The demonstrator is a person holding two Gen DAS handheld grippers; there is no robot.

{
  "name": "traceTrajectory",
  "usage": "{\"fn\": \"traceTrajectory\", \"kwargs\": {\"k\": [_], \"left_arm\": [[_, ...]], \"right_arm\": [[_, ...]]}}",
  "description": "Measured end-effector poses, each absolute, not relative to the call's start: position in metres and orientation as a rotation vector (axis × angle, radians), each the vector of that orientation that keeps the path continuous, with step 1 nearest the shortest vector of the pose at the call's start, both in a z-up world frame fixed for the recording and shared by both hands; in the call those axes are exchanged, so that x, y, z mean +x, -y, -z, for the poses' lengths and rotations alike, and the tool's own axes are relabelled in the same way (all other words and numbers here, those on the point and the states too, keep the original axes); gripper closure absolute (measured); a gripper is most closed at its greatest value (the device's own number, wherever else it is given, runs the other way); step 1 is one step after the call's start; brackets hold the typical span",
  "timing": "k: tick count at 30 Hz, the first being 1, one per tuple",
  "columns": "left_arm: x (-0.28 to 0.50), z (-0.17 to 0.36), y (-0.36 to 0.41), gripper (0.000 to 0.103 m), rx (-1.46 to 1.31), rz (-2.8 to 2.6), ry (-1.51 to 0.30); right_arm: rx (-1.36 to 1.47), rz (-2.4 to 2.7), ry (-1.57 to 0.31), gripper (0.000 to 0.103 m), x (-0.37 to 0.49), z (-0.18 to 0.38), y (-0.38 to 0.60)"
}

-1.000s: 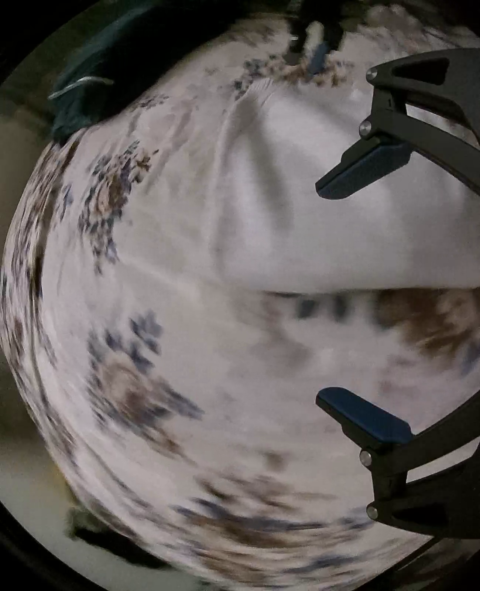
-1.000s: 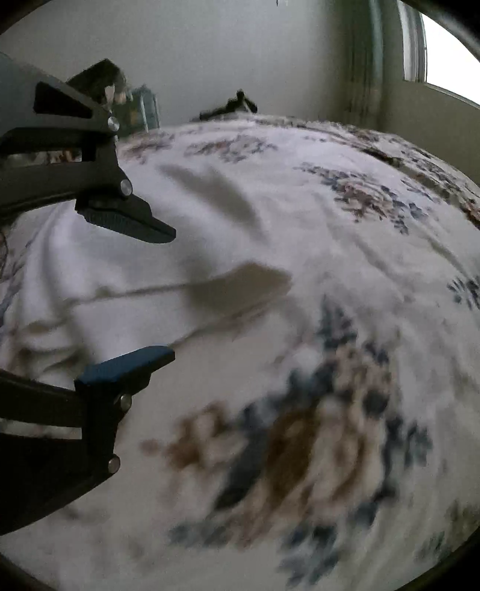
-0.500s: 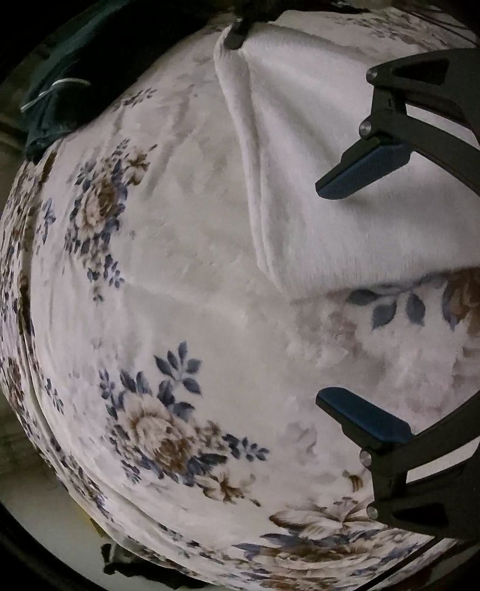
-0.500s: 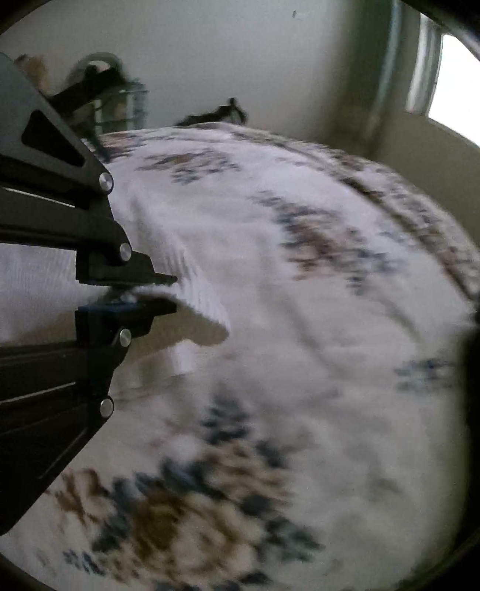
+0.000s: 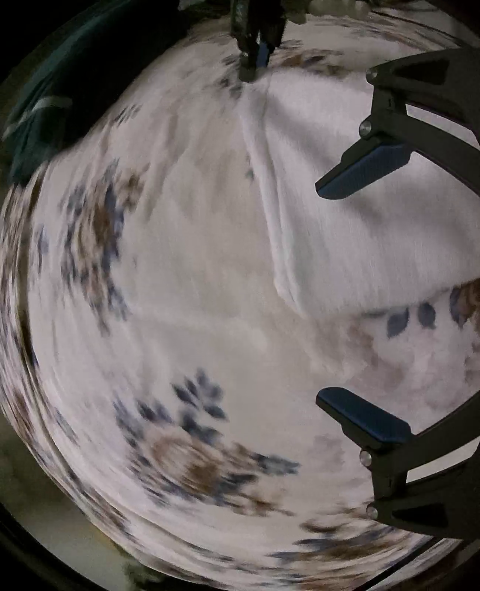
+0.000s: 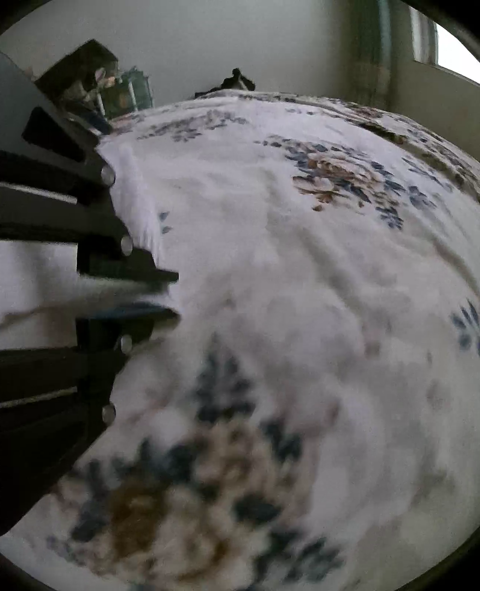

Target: Fold small clothes

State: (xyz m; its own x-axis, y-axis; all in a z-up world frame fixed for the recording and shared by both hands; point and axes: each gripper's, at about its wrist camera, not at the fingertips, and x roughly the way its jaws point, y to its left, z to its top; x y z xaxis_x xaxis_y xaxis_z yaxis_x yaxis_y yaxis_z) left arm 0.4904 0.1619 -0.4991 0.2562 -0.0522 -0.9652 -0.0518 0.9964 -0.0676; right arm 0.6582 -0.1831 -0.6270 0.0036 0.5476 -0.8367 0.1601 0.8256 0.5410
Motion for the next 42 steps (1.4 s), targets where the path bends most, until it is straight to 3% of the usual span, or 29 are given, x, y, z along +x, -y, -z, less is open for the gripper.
{"fn": "traceTrajectory", "kwargs": {"k": [2, 8, 18, 38, 39, 40, 42], "left_arm": [[0.505, 0.492, -0.138, 0.0, 0.017, 0.07, -1.315], [0.557, 0.496, -0.064, 0.0, 0.261, 0.267, -1.356], [0.592, 0.549, 0.027, 0.0, 0.574, 0.418, -1.493], [0.59, 0.556, 0.044, 0.001, 0.672, 0.416, -1.481], [0.588, 0.557, 0.043, 0.014, 0.67, 0.432, -1.481], [0.586, 0.558, 0.044, 0.051, 0.661, 0.45, -1.483], [0.581, 0.558, 0.045, 0.1, 0.623, 0.469, -1.5]], "right_arm": [[0.59, -0.309, -1.545, 0.058, 0.641, 0.615, 0.204], [0.699, -0.26, -1.571, 0.057, 0.535, 0.594, 0.253], [1.096, -0.121, -1.542, 0.057, 0.434, 0.641, 0.24], [0.655, 0.01, -1.613, 0.057, 0.425, 0.628, 0.185], [0.645, 0.014, -1.618, 0.057, 0.424, 0.629, 0.183], [0.646, 0.015, -1.62, 0.057, 0.424, 0.63, 0.182], [0.657, 0.012, -1.607, 0.062, 0.422, 0.63, 0.181]]}}
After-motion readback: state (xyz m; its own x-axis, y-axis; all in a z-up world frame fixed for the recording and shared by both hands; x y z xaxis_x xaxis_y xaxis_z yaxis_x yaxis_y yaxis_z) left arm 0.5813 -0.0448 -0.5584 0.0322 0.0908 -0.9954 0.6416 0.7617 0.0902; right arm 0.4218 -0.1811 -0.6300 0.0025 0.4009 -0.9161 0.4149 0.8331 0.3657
